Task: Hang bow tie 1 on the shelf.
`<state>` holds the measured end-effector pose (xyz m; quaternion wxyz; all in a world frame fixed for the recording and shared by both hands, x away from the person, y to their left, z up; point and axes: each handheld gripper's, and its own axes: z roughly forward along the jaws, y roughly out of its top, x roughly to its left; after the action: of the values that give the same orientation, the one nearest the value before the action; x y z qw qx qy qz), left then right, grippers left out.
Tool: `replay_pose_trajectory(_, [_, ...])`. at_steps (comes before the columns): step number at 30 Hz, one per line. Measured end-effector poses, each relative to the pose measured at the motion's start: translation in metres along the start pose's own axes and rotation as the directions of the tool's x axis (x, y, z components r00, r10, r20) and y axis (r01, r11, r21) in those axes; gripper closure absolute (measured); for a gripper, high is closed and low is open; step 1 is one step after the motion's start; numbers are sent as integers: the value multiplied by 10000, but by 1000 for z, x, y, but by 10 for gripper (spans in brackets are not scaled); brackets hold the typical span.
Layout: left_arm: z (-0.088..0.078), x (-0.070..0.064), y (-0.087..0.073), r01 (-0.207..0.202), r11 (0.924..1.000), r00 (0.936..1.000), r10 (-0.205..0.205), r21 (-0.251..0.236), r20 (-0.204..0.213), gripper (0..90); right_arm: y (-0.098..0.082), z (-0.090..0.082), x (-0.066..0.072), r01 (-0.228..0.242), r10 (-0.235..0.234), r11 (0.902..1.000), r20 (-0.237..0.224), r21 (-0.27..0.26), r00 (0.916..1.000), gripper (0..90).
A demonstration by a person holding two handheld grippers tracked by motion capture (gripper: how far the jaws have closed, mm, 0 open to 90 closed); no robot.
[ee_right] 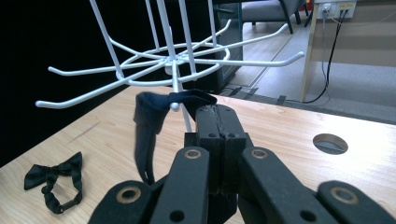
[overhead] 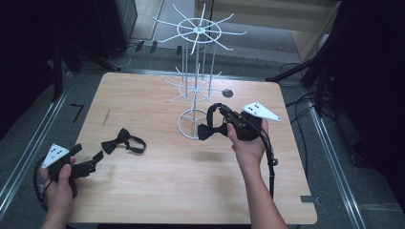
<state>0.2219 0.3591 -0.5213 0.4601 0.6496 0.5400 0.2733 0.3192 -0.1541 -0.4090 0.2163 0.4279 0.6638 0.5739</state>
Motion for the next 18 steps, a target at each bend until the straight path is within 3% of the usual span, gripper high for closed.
replay_pose_trajectory(18, [0,1,0,40,10000,10000,-40,17,26,88,-3,22,-7,-575,575,9983,197,5,9982,900])
